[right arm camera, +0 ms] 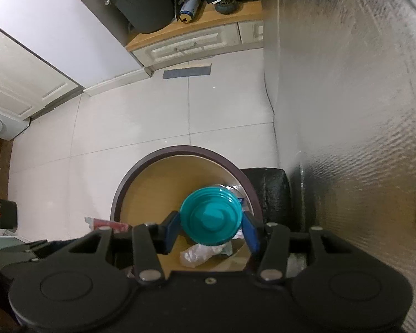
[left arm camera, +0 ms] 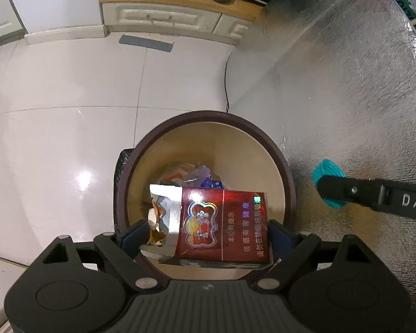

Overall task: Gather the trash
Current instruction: 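Open both tools to drop the snack box and teal cap into the wastebasket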

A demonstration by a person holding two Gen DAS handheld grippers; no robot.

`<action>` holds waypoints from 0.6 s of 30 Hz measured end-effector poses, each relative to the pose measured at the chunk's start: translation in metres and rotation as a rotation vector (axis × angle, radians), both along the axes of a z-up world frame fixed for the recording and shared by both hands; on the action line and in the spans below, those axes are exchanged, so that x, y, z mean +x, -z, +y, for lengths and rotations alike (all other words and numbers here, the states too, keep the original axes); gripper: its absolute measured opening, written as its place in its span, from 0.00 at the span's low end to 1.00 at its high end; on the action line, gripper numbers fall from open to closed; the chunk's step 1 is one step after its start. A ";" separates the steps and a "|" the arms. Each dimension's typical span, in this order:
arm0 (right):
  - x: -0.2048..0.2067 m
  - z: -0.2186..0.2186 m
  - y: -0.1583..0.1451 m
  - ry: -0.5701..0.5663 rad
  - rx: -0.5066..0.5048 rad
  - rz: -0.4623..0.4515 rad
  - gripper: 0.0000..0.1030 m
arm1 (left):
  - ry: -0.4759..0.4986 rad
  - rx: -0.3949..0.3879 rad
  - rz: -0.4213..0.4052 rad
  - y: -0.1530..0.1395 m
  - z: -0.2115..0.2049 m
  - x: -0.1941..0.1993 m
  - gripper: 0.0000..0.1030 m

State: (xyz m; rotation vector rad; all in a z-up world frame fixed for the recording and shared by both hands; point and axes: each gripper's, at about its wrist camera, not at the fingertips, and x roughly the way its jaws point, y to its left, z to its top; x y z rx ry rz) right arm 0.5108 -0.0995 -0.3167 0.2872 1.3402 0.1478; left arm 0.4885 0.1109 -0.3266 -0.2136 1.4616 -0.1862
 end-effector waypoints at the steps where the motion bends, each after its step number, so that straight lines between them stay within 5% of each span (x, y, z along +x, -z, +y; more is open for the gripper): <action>1: 0.001 0.000 0.001 0.001 0.005 0.001 0.48 | 0.003 -0.006 0.006 0.002 0.000 0.000 0.88; 18: 0.019 0.007 0.009 -0.046 0.043 0.011 0.48 | -0.021 0.003 0.044 0.011 0.008 -0.005 0.99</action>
